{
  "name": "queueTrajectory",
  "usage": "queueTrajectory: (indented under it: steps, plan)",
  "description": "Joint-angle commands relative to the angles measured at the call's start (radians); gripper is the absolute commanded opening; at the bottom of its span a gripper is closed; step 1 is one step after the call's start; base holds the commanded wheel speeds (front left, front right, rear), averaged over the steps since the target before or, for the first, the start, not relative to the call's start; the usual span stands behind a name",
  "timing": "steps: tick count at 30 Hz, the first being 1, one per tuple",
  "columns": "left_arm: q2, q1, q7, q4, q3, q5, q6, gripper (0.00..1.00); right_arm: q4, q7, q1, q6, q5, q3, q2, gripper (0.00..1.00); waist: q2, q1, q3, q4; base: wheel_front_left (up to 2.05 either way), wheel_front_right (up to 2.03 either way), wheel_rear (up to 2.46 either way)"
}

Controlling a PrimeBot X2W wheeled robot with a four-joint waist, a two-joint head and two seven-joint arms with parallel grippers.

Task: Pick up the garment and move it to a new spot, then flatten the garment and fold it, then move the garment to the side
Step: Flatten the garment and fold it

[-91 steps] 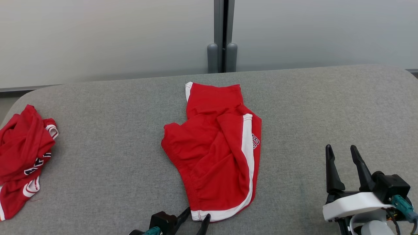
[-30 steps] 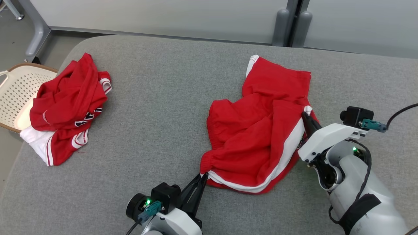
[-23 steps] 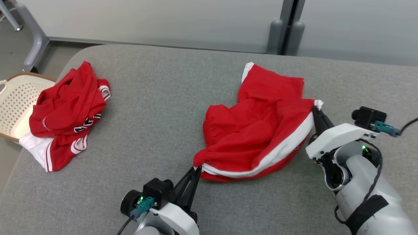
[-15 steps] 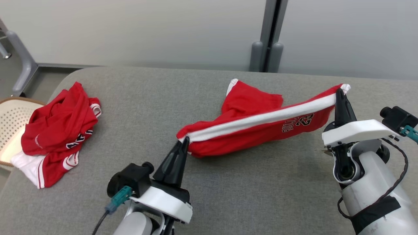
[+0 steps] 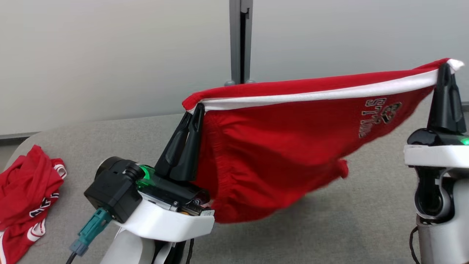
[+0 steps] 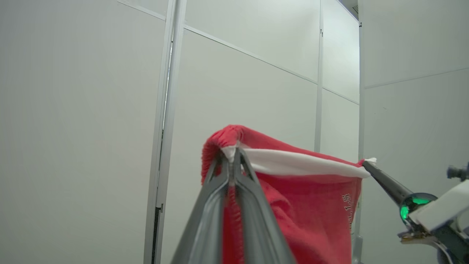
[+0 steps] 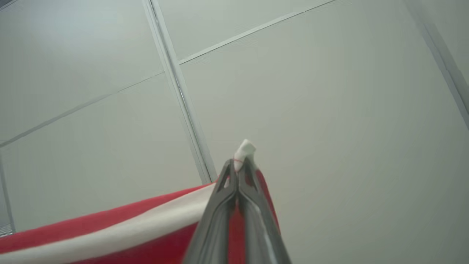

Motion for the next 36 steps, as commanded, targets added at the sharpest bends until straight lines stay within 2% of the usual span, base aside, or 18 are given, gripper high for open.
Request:
queueTrajectory:
  steps: [1, 7, 9, 12, 16, 18, 21, 25, 27, 30, 32, 36]
  plan:
    - [0.011, 0.003, 0.013, -0.027, 0.004, 0.01, 0.009, 0.0, -0.047, 0.016, 0.027, -0.001, -0.002, -0.001, -0.002, 0.0, -0.0001, 0.0, -0.018, -0.032, 0.0, 0.0, 0.0]
    - [0.034, -0.04, 0.136, -0.141, -0.011, -0.009, 0.01, 0.0, -0.286, 0.142, 0.101, 0.0, 0.002, -0.025, -0.001, 0.0, -0.0001, 0.0, -0.006, -0.07, 0.0, 0.0, 0.0]
    - [0.065, -0.104, 0.206, -0.113, -0.003, -0.011, -0.007, 0.0, -0.317, 0.193, 0.056, 0.0, -0.019, -0.033, -0.001, 0.0, -0.0001, 0.0, 0.019, -0.086, 0.0, 0.0, 0.0]
    - [0.073, -0.195, 0.27, -0.03, 0.01, -0.057, -0.04, 0.0, -0.269, 0.225, -0.029, 0.0, -0.026, -0.027, -0.001, 0.0, -0.0001, 0.0, 0.055, -0.097, 0.0, 0.0, 0.0]
    - [0.089, -0.387, 0.329, 0.119, 0.044, -0.092, -0.078, 0.0, -0.148, 0.235, -0.239, 0.0, -0.111, -0.015, -0.001, 0.0, -0.0001, 0.0, 0.171, -0.107, 0.0, 0.0, 0.0]
    - [0.115, -0.509, 0.331, 0.211, 0.052, -0.068, -0.097, 0.0, -0.063, 0.215, -0.361, 0.0, -0.145, -0.004, -0.001, 0.0, -0.0001, 0.0, 0.248, -0.109, 0.0, 0.0, 0.0]
    - [0.133, -0.7, 0.304, 0.366, 0.057, -0.042, -0.118, 0.0, 0.089, 0.159, -0.56, 0.0, -0.142, 0.006, -0.003, 0.0, -0.0001, 0.0, 0.352, -0.107, 0.0, 0.0, 0.0]
    - [0.145, -0.915, 0.228, 0.576, 0.069, -0.02, -0.132, 0.0, 0.309, 0.029, -0.777, -0.001, -0.143, 0.01, -0.002, 0.0, -0.0001, 0.0, 0.453, -0.103, 0.0, 0.0, 0.0]
    - [0.12, -0.999, 0.192, 0.672, 0.099, -0.06, -0.135, 0.0, 0.404, -0.018, -0.863, -0.001, -0.14, 0.016, -0.002, 0.0, -0.0001, 0.0, 0.497, -0.096, 0.0, 0.0, 0.0]
    - [0.11, -1.098, 0.132, 0.798, 0.124, -0.086, -0.139, 0.0, 0.526, -0.055, -0.931, -0.001, -0.131, 0.013, -0.004, 0.0, -0.0001, 0.0, 0.551, -0.084, 0.0, 0.0, 0.0]
    - [0.117, -1.129, 0.084, 0.873, 0.107, -0.07, -0.143, 0.0, 0.592, -0.064, -0.944, -0.002, -0.106, 0.019, -0.004, 0.0, -0.0001, 0.0, 0.578, -0.077, 0.0, 0.0, 0.0]
    - [0.112, -1.135, -0.01, 0.99, 0.06, -0.064, -0.147, 0.0, 0.677, -0.067, -0.89, -0.002, -0.012, 0.036, -0.007, 0.0, -0.0001, 0.0, 0.613, -0.056, 0.0, 0.0, 0.0]
